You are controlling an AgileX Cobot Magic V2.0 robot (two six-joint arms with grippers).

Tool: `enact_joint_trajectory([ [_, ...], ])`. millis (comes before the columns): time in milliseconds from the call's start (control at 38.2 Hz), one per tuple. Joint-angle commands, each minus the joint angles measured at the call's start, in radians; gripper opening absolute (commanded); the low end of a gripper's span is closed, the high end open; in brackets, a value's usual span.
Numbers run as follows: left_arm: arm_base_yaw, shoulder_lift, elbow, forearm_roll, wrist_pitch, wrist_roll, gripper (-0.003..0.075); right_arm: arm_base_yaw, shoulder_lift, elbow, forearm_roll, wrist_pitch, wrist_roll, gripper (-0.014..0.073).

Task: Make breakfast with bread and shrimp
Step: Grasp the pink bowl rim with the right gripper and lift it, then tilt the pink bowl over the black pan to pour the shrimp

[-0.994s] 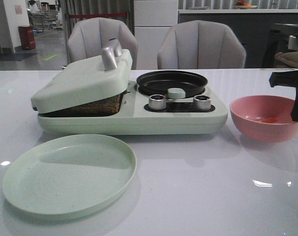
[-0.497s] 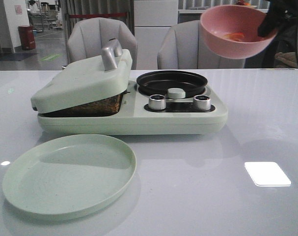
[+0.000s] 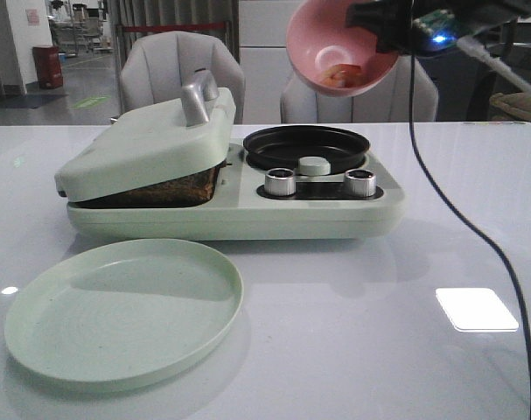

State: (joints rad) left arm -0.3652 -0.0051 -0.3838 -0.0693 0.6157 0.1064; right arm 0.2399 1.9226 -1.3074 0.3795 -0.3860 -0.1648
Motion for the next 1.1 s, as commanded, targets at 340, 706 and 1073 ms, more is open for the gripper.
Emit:
enact_joint_trajectory([
  [340,-0.009,0.004,-0.025,-0.011,-0.077,-0.013,0.0113,0.017,0.187,-0.035,-0.298,-0.871,-0.003,0.0139],
  [706,-0.009,0.004,-0.025,-0.011,-0.077,-0.013,0.0113,0.017,0.206,-0.037,-0.412,-0.909,-0.226,0.0139],
  [1073,-0.009,0.004,-0.025,-0.011,-0.077,-0.013,0.0113,0.017,0.205,-0.047,-0.512,-0.909,-0.794,0.0139],
])
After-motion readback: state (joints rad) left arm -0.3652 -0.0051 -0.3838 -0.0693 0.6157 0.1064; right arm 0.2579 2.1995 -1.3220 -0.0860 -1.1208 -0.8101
